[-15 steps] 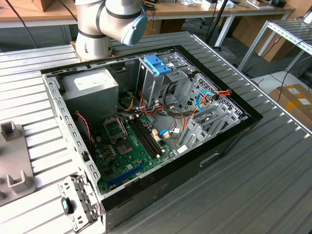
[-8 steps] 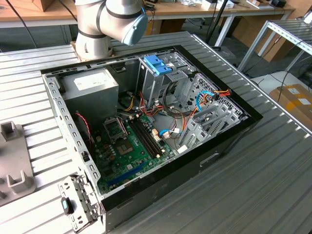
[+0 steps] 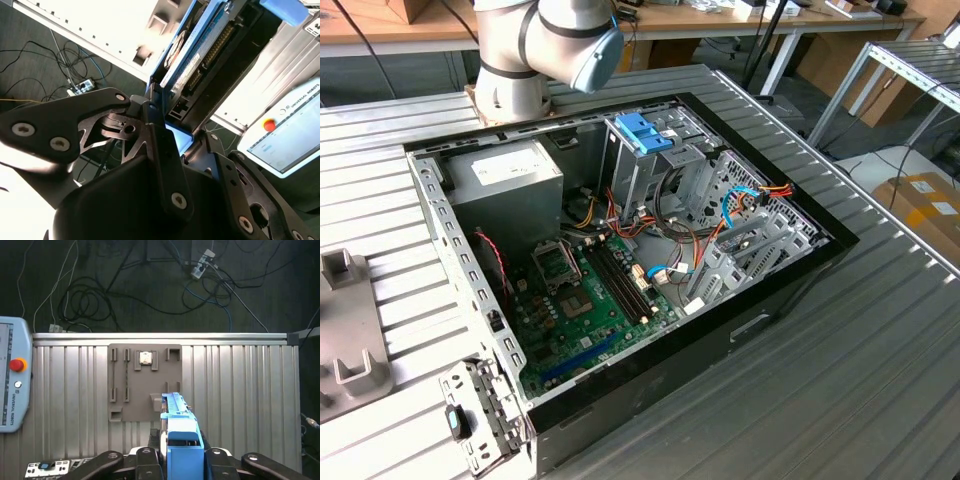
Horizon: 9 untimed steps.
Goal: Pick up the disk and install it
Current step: 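Pick up the disk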
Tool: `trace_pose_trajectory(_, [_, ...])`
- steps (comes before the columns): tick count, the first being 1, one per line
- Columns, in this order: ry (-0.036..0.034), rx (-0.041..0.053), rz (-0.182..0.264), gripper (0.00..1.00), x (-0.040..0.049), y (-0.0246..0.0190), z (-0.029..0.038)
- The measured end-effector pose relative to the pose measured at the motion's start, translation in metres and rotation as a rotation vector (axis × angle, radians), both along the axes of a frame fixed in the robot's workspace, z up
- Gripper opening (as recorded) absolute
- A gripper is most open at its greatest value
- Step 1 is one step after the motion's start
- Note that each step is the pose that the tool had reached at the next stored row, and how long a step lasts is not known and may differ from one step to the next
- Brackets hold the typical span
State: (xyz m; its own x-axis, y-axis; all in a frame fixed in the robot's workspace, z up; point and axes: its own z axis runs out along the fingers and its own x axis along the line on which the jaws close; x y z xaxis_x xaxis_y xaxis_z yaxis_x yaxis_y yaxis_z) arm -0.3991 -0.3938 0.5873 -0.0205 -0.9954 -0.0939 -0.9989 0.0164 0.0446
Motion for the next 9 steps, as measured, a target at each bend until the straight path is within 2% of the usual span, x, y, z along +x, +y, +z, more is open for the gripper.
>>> trace_pose_trajectory(9, [0.0000,-0.0010,0.000,0.37,0.0114,-0.0040,-0.0025])
